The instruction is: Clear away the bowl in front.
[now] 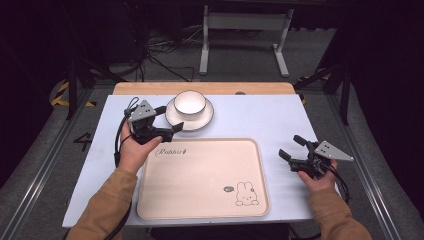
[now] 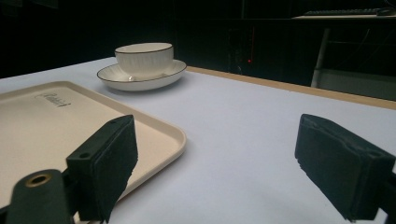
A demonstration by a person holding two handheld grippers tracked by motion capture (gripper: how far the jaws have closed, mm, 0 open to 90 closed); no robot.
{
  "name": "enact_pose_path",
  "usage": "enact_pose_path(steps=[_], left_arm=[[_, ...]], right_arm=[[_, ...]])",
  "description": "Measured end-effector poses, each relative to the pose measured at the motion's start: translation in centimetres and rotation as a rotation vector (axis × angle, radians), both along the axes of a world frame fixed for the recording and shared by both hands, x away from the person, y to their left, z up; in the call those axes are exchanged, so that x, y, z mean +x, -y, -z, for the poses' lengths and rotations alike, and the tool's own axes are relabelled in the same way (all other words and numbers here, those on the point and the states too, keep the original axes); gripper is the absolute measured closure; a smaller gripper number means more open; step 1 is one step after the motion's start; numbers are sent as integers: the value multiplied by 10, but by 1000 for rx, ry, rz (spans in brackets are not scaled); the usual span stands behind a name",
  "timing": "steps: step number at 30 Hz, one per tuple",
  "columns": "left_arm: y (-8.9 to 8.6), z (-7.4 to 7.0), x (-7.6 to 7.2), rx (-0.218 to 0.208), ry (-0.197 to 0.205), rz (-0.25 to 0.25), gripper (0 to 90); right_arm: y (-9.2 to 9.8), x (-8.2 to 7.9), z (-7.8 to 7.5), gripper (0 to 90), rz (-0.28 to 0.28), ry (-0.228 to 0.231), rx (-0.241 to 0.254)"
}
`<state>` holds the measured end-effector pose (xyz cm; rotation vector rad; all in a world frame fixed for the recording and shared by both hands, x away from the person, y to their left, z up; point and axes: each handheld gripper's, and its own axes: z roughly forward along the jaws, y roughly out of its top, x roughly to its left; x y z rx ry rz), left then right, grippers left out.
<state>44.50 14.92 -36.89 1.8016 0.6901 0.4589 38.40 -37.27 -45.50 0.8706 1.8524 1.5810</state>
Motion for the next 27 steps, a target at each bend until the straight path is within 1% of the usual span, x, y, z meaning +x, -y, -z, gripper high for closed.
enact_pose_path(steps=[5, 9, 11, 15, 16, 18, 22, 25, 27], left_arm=[[8, -4, 12, -5, -1, 10, 134], [14, -6, 22, 4, 2, 20, 134], [16, -6, 24, 6, -2, 23, 134], [23, -8, 34, 14, -9, 29, 134], [24, -8, 37, 20, -3, 29, 135], [27, -8, 40, 21, -11, 30, 135], [34, -11, 48, 43, -17, 51, 138], [38, -14, 54, 89, -11, 72, 143], [42, -15, 58, 101, -19, 83, 148]], right_arm=[[0, 0, 0, 138, 3, 3, -3], [0, 0, 0, 136, 11, -2, 3], [0, 0, 0, 133, 10, -3, 3], [0, 0, 0, 129, 11, 2, -1], [0, 0, 0, 128, 11, 2, 2], [0, 0, 0, 125, 11, 1, 3], [0, 0, 0, 131, 1, -5, -1], [0, 1, 0, 134, -2, -7, -4], [0, 1, 0, 136, -3, -7, -5]])
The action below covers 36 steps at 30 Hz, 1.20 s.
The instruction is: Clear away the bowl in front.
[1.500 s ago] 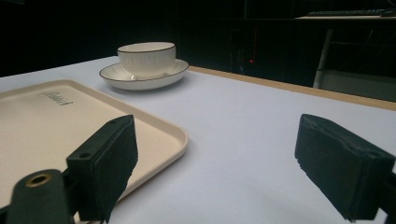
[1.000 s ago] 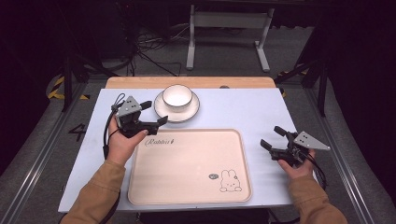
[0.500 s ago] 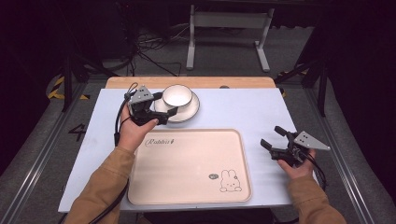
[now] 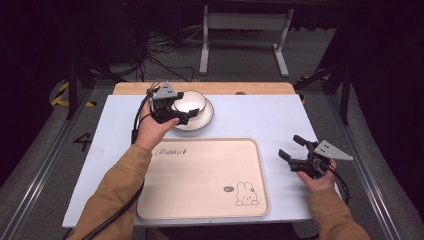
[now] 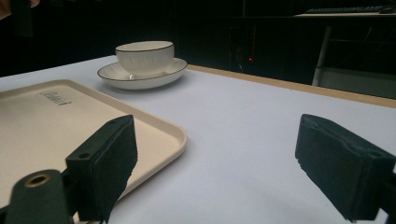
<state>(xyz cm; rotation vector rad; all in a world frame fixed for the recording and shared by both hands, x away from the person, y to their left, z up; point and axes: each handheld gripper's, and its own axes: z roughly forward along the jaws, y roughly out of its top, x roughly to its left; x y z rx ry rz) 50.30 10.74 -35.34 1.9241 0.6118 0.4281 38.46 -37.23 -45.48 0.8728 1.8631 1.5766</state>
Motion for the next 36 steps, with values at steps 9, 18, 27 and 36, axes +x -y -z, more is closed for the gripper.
enact_pose_path(steps=[9, 18, 27, 36], left_arm=[[14, -3, 24, 96, -54, 46, 218], [20, -6, 40, 149, -98, 60, 248], [28, 6, 52, 185, -158, 47, 259], [29, 32, 61, 235, -207, 44, 311]], right_arm=[[0, 0, 0, 135, 2, 0, 1], [0, 0, 0, 136, 3, 1, 2], [0, 0, 0, 139, -2, 2, 0], [0, 0, 0, 139, -2, 2, 1]])
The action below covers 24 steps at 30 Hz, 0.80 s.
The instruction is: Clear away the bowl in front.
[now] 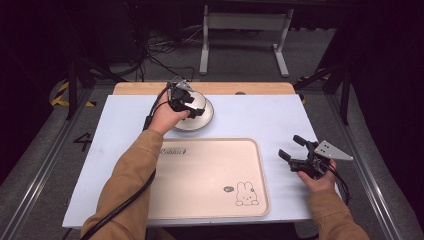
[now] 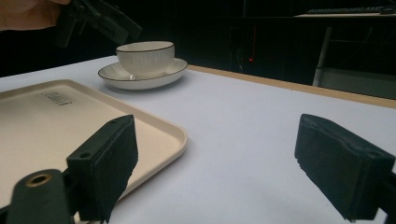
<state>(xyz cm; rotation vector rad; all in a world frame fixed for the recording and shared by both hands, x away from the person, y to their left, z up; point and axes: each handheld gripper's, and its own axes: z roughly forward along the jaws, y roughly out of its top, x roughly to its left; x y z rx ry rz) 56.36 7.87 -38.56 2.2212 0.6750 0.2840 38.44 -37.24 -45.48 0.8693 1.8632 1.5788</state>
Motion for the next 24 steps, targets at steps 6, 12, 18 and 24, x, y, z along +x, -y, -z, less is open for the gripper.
enact_pose_path(steps=[6, 12, 18, 24], left_arm=[[1, 11, 2, 22, -8, 1, 355], [6, 20, 3, 87, -19, 11, 451], [9, 25, 4, 127, -6, 11, 524], [14, 31, 3, 176, -19, 18, 612]], right_arm=[[0, 0, 0, 139, 0, -1, 0], [0, 0, 0, 138, -1, 0, 0], [0, 0, 0, 135, -1, -1, 1], [0, 0, 0, 135, -1, -1, 2]])
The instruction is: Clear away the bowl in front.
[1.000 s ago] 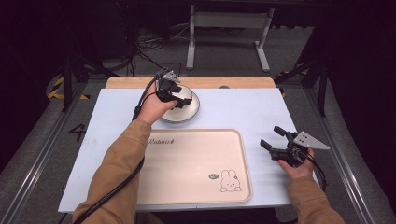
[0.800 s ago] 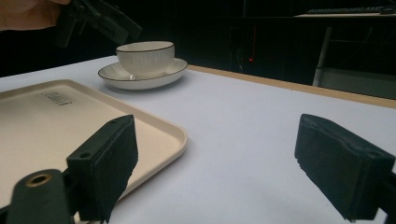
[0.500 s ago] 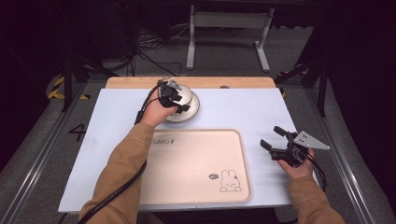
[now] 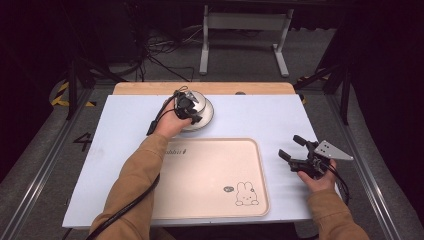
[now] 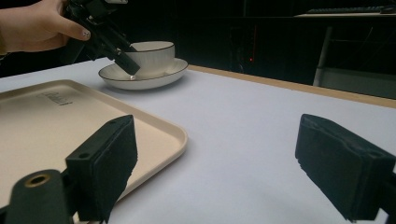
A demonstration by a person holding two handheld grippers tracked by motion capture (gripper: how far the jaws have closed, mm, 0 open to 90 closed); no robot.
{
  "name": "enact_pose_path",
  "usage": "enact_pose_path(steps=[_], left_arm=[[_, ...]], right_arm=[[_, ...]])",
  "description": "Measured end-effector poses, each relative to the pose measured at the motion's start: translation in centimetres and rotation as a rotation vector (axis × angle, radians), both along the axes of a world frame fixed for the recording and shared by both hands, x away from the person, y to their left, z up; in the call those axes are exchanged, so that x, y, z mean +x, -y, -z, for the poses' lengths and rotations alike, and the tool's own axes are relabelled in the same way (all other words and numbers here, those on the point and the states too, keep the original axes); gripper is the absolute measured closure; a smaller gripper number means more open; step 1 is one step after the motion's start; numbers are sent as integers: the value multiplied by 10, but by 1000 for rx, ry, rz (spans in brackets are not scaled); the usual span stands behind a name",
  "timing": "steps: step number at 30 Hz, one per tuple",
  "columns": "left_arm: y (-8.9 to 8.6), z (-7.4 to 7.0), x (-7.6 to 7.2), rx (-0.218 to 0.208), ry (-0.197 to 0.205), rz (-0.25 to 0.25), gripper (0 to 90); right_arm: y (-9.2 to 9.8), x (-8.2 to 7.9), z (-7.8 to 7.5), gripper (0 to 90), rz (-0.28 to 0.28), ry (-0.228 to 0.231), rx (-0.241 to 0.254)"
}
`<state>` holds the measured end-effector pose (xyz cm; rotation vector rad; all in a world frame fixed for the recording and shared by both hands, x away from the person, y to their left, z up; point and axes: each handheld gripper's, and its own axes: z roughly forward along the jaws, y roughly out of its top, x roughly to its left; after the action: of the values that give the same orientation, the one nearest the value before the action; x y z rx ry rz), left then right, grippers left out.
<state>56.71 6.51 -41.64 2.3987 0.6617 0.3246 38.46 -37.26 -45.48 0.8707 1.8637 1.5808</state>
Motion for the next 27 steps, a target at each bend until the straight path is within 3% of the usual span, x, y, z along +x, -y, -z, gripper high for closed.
enact_pose_path(steps=[6, 9, 21, 27], left_arm=[[4, -2, -1, 44, 24, 11, 727], [7, -3, -1, 94, 40, 19, 762], [12, -3, -2, 112, 65, 34, 822], [16, -4, -5, 154, 90, 36, 822]], right_arm=[[0, 0, 0, 135, 0, -1, 1], [0, 0, 0, 133, -2, -2, 3], [0, 0, 0, 133, -2, -2, 4], [0, 0, 0, 134, -3, -2, 3]])
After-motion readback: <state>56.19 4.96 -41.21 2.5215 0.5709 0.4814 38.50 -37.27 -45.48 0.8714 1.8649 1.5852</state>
